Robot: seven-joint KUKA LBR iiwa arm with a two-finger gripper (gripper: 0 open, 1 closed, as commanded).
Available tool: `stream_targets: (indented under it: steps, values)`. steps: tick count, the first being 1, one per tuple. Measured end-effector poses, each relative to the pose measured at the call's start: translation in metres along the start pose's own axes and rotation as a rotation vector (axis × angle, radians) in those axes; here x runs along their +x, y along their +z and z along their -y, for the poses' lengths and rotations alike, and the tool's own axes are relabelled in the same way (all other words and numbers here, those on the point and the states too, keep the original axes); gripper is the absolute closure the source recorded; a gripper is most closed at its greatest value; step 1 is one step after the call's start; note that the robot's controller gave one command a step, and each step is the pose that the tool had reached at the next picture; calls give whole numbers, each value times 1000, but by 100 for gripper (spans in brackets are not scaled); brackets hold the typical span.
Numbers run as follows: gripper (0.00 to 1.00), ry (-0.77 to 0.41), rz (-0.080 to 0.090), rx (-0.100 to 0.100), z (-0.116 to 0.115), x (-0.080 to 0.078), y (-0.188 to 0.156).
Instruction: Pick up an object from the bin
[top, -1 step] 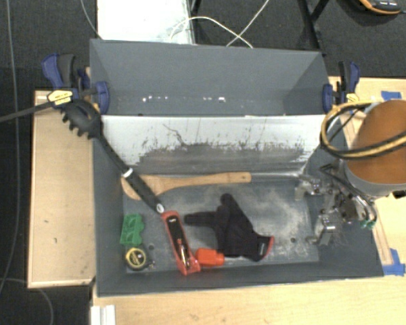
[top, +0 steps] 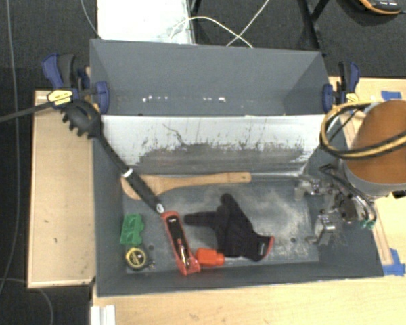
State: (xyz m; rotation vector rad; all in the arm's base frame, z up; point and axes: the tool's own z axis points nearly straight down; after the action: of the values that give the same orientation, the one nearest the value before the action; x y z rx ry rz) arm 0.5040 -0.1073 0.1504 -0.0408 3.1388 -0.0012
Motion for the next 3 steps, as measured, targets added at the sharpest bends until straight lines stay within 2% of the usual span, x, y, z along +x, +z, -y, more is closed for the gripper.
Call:
stream_targets:
  steps: [1, 2, 3]
  values:
    - [0, 43, 0, -3, -69, -21, 67]
    - [0, 38, 8, 4, -80, -23, 80]
    - [0, 188, 2, -1, -145, -5, 80]
